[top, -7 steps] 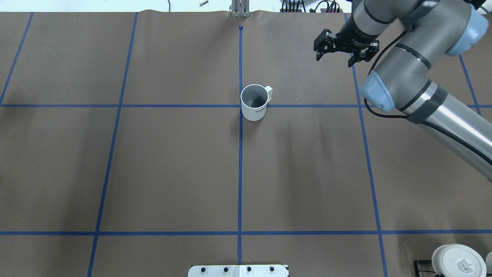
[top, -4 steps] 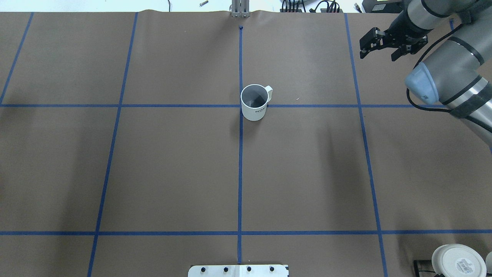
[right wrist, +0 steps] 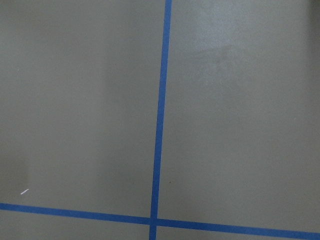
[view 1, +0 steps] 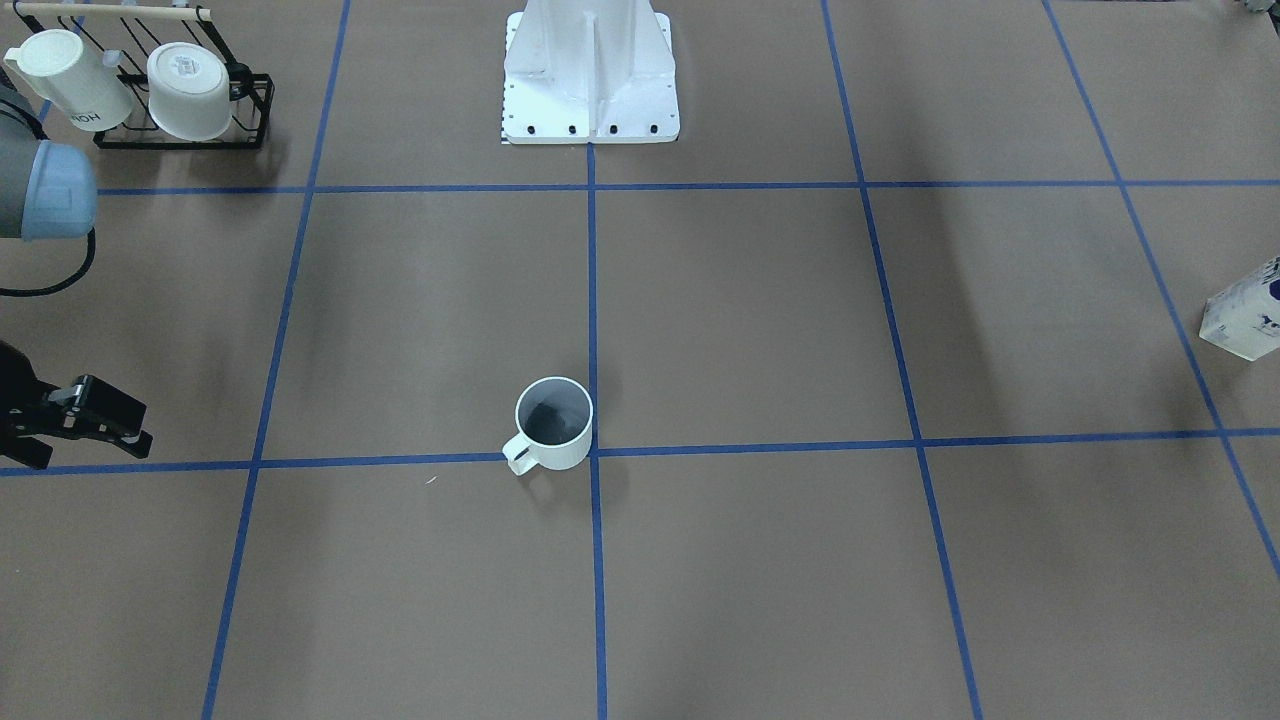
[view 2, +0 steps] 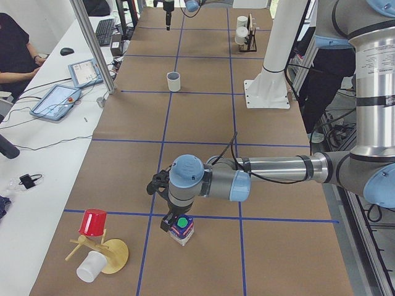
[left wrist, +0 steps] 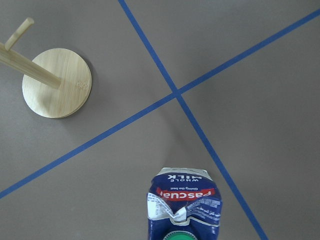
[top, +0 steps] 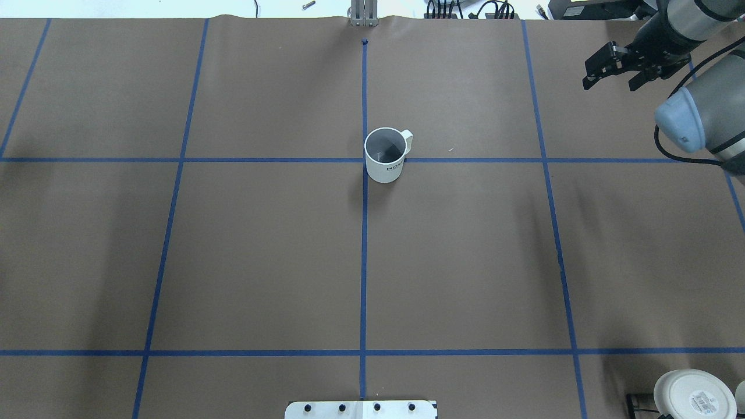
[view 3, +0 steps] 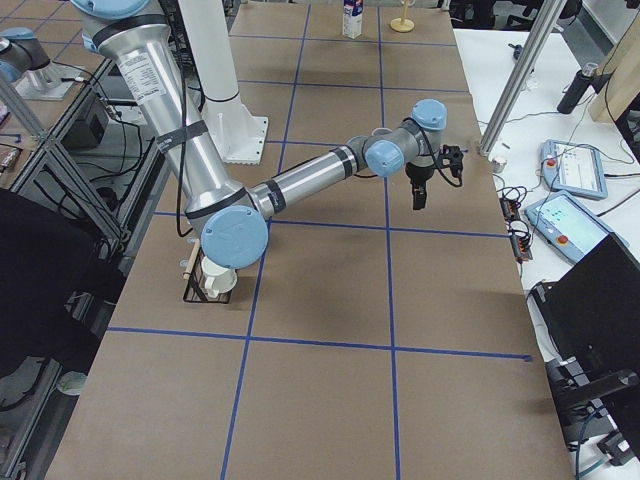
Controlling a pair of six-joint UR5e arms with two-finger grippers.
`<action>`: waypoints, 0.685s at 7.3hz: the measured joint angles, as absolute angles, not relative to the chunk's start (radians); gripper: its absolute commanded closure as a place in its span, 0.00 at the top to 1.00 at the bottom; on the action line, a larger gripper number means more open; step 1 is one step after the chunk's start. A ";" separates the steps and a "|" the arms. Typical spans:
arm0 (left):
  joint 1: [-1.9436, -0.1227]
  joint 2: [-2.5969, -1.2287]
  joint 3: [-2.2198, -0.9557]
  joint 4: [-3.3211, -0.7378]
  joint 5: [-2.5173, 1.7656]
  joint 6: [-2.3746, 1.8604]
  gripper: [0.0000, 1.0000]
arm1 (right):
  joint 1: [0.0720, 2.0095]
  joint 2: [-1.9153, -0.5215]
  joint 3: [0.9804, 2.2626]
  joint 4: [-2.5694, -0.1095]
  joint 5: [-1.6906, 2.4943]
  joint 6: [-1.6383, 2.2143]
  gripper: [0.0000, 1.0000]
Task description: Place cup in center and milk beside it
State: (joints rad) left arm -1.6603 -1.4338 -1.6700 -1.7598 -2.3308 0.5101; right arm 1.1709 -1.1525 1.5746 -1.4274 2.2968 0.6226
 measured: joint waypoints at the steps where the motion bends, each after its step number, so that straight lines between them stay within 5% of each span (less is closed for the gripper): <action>1: -1.645 -1.437 -1.666 -1.760 -2.327 0.514 0.98 | 1.170 -1.155 1.576 -1.434 2.301 0.615 1.00; 5: -1.600 -1.444 -1.642 -1.767 -2.326 0.515 0.98 | 1.171 -1.161 1.578 -1.439 2.302 0.612 1.00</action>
